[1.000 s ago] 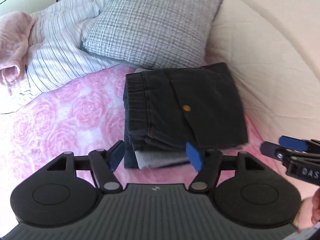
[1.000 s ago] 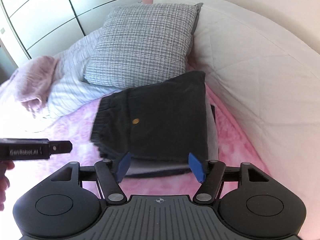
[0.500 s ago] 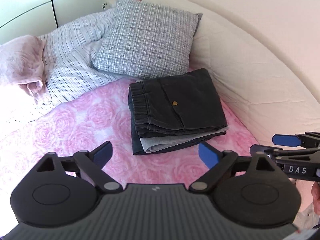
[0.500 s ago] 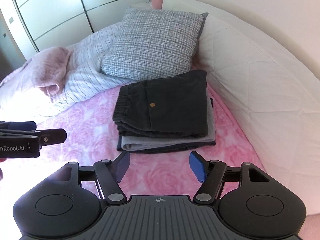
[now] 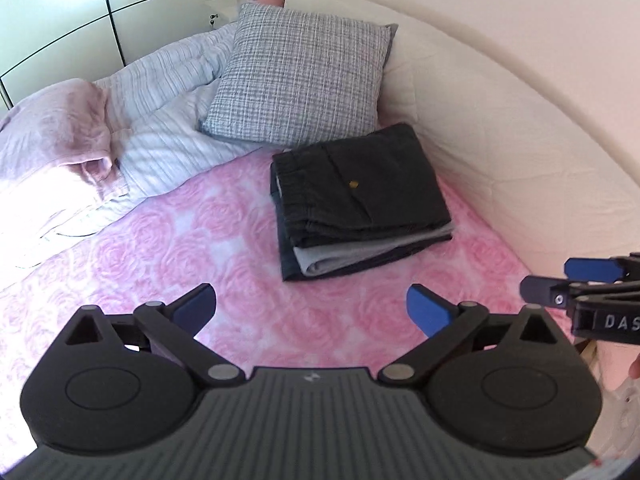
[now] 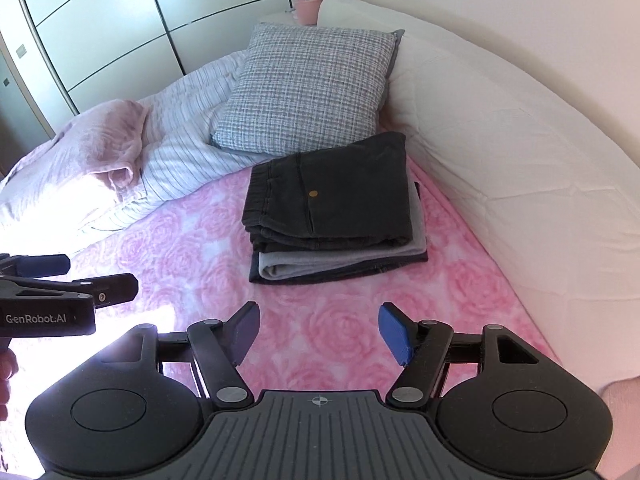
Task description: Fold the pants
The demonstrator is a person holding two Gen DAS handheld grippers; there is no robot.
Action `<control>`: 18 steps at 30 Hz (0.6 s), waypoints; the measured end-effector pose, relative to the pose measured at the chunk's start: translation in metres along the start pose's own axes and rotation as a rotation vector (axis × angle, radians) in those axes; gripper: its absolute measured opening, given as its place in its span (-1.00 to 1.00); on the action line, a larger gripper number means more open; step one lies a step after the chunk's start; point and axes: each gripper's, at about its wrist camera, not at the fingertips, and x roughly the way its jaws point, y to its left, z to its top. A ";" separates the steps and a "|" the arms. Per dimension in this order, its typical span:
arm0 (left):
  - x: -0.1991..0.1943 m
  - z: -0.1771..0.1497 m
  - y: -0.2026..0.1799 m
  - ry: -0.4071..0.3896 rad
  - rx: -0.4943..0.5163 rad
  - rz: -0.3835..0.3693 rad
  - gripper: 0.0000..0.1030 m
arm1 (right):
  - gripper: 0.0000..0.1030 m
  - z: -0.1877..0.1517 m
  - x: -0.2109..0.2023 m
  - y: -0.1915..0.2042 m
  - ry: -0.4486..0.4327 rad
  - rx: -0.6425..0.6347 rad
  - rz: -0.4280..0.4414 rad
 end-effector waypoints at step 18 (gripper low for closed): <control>-0.016 -0.025 0.010 0.027 -0.011 -0.033 0.94 | 0.22 -0.019 -0.007 0.019 0.018 -0.006 0.000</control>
